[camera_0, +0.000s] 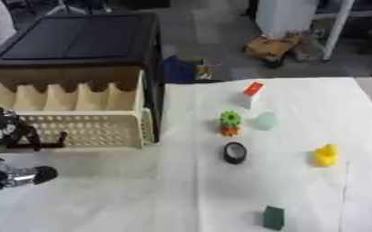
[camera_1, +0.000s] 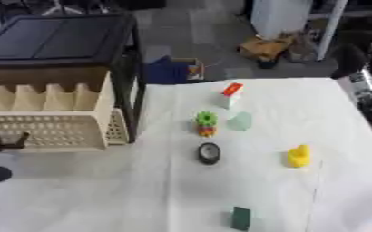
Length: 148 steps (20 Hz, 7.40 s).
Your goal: Pick up objects from table and place into drawer.
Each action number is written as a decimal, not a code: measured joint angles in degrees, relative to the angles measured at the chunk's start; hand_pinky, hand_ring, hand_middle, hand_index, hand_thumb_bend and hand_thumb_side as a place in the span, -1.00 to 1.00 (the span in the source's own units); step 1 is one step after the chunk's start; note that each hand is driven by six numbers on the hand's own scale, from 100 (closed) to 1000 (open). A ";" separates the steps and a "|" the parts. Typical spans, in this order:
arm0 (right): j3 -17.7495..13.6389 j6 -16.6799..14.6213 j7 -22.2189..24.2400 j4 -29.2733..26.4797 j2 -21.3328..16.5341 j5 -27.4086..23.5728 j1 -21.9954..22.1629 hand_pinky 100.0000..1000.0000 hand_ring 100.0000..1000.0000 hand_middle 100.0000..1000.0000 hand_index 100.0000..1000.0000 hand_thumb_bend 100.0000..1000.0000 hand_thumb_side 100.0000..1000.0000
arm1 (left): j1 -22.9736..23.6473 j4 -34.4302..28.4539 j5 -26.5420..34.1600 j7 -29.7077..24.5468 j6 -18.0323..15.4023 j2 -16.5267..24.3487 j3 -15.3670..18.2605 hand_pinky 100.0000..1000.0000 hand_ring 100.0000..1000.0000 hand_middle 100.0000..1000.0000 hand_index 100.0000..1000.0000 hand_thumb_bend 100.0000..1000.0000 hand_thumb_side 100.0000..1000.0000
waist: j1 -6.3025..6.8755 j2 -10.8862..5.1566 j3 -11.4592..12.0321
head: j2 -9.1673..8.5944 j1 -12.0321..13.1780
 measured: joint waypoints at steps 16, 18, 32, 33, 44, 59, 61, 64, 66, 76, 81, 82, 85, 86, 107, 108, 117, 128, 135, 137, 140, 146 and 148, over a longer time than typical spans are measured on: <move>-0.20 0.08 -0.33 0.00 0.04 -0.01 -0.04 0.25 -0.02 0.19 0.66 -0.24 1.00 | 0.97 -4.42 1.69 0.18 0.65 0.42 1.65 -1.00 -1.00 -1.00 0.81 -0.16 1.00 | -0.36 -0.05 0.05 | -0.02 0.06; -0.20 0.10 -0.36 0.00 0.04 -0.01 -0.04 0.25 -0.02 0.19 0.66 -0.24 1.00 | 0.97 -5.30 2.22 0.21 0.87 0.42 2.13 -1.00 -1.00 -1.00 0.81 -0.16 1.00 | -0.37 -0.15 0.19 | -0.02 0.05; -0.59 0.47 -1.44 0.00 0.04 -0.02 -0.04 0.25 -0.01 0.20 0.66 -0.25 1.00 | 0.18 -6.55 9.35 4.67 -3.69 -1.50 7.56 -1.00 -1.00 -1.00 0.46 -0.44 1.00 | -0.74 -1.08 0.77 | 1.04 -2.35; -0.59 0.56 -1.53 0.00 0.04 -0.02 -0.04 0.25 -0.01 0.20 0.66 -0.25 1.00 | -0.13 -6.55 10.73 5.26 -4.00 -2.17 8.26 -1.00 -1.00 -1.00 0.46 -0.49 1.00 | -0.75 -1.17 0.82 | 1.19 -2.76; -0.61 1.30 -2.22 0.00 -0.06 -0.02 -0.35 0.26 0.00 0.20 0.65 -0.25 1.00 | -2.73 -6.55 23.32 14.42 -2.16 -8.51 14.22 -1.00 -1.00 -1.00 0.42 -0.59 1.00 | -0.76 -2.32 1.47 | 3.08 -5.25; 0.90 3.61 -1.80 0.01 -8.48 1.03 -2.74 0.31 0.07 0.26 0.64 -0.18 1.00 | 10.72 -6.55 31.92 55.20 -6.68 -14.03 16.17 -1.00 -1.00 -1.00 0.58 -1.00 1.00 | -1.10 -3.41 1.32 | 4.54 -7.97; 1.46 3.83 -1.58 0.13 -10.13 1.17 -3.31 0.32 0.08 0.27 0.64 -0.16 1.00 | 11.78 -6.54 31.91 57.46 -8.84 -15.89 16.14 -1.00 -1.00 -1.00 0.62 -1.00 1.00 | -1.11 -3.53 1.30 | 4.55 -7.99; 2.34 3.65 -1.04 1.31 -12.57 1.32 -4.32 0.33 0.10 0.29 0.65 -0.13 1.00 | 12.83 -6.54 31.92 59.34 -11.09 -18.83 15.86 -1.00 -1.00 -0.86 0.65 -1.00 1.00 | -1.14 -3.83 1.27 | 4.57 -7.88; 2.91 3.28 -0.62 2.48 -14.02 1.32 -4.93 0.35 0.12 0.32 0.66 -0.09 1.00 | 13.22 -6.54 32.15 59.81 -12.12 -20.87 15.78 -0.98 -1.00 -0.68 0.68 -1.00 1.00 | -1.16 -3.94 1.21 | 4.58 -7.71; 7.58 -1.04 4.57 9.25 -23.20 1.79 -5.68 0.42 0.21 0.37 0.66 0.18 1.00 | 15.11 -6.52 33.69 56.95 -11.59 -30.98 15.81 -0.41 -0.25 -0.08 0.70 -1.00 1.00 | -1.28 -4.58 0.93 | 5.06 -6.63; 10.14 -3.46 7.57 10.44 -26.75 3.10 -5.46 0.44 0.28 0.36 0.63 0.29 1.00 | 15.53 -6.52 33.72 55.90 -10.21 -33.46 16.48 -0.36 -0.21 -0.04 0.70 -1.00 1.00 | -1.30 -4.70 0.84 | 5.06 -6.43; 10.63 -3.78 8.23 10.44 -27.38 3.42 -5.29 0.45 0.29 0.35 0.64 0.32 1.00 | 15.53 -6.52 33.71 55.83 -10.00 -33.81 16.55 -0.35 -0.21 -0.04 0.70 -1.00 1.00 | -1.30 -4.72 0.86 | 5.06 -6.42; 12.13 -4.50 10.32 10.06 -28.86 4.66 -4.74 0.45 0.32 0.30 0.63 0.38 1.00 | 15.50 -6.52 33.67 55.38 -9.44 -34.72 16.55 -0.35 -0.22 -0.04 0.69 -1.00 1.00 | -1.34 -4.75 0.86 | 5.06 -6.36; 12.55 -4.73 11.02 9.65 -29.27 5.13 -4.55 0.46 0.32 0.28 0.62 0.40 1.00 | 15.47 -6.52 33.67 55.20 -9.24 -34.94 16.54 -0.35 -0.22 -0.03 0.69 -1.00 1.00 | -1.38 -4.75 0.86 | 5.06 -6.32; 18.23 1.02 19.31 -0.01 -30.82 5.90 -3.02 0.29 0.17 -0.29 0.58 0.44 0.76 | 15.46 -6.52 32.90 52.40 -5.47 -37.24 15.44 -0.40 -0.27 -0.03 0.66 -1.00 1.00 | -1.92 -4.76 0.47 | 5.06 -6.18; 18.45 1.34 19.66 -0.01 -30.82 5.79 -3.06 0.29 0.17 -0.30 0.58 0.44 0.77 | 15.47 -6.52 32.89 52.30 -5.38 -37.24 15.44 -0.40 -0.27 -0.04 0.66 -1.00 1.00 | -1.94 -4.77 0.40 | 5.06 -6.20; 20.81 1.91 24.68 -0.13 -30.81 5.55 -4.09 0.35 0.31 -0.24 0.73 0.44 -0.22 | 15.55 -6.52 32.87 51.72 -4.85 -37.72 15.42 -0.40 -0.28 -0.04 0.64 -1.00 1.00 | -2.28 -4.87 0.38 | 5.06 -6.37; 22.11 5.22 32.56 -0.16 -28.67 1.18 -5.09 0.32 0.26 -0.35 0.69 0.52 -0.43 | 15.88 -6.52 32.88 51.07 -4.24 -38.23 15.29 -0.41 -0.30 -0.05 0.61 -1.00 1.00 | -2.65 -4.78 -0.04 | 5.06 -6.71; 23.66 9.98 32.65 -0.17 -26.08 0.72 -5.85 0.28 0.23 -0.39 0.65 0.58 -0.36 | 15.96 -6.52 32.89 50.71 -3.87 -38.28 15.12 -0.42 -0.32 -0.06 0.60 -1.00 1.00 | -2.87 -4.75 -0.48 | 5.06 -6.85; 24.43 11.53 32.80 -0.17 -25.52 0.44 -5.98 0.27 0.20 -0.42 0.64 0.57 -0.30 | 15.98 -6.52 32.92 50.62 -3.77 -38.29 15.12 -0.42 -0.32 -0.06 0.59 -1.00 1.00 | -2.88 -4.75 -0.52 | 5.06 -6.96; 25.36 13.87 32.70 -0.17 -24.71 -0.19 -6.14 0.26 0.20 -0.43 0.64 0.56 -0.32 | 16.02 -6.52 32.96 50.45 -3.60 -38.35 15.12 -0.42 -0.32 -0.06 0.59 -1.00 1.00 | -2.95 -4.76 -0.70 | 5.06 -7.04; 27.39 17.69 32.34 -0.15 -23.47 -1.23 -6.89 0.26 0.21 -0.45 0.62 0.53 -0.32 | 16.06 -6.52 33.28 50.26 -3.33 -38.74 15.12 -0.43 -0.33 -0.06 0.58 -1.00 1.00 | -3.23 -4.88 -0.91 | 5.06 -7.12; 28.05 18.84 32.15 -0.08 -22.95 -1.58 -7.07 0.26 0.21 -0.45 0.63 0.51 -0.31 | 16.09 -6.52 33.44 50.24 -3.28 -38.74 15.12 -0.43 -0.33 -0.07 0.57 -1.00 1.00 | -3.24 -4.95 -1.18 | 5.06 -7.12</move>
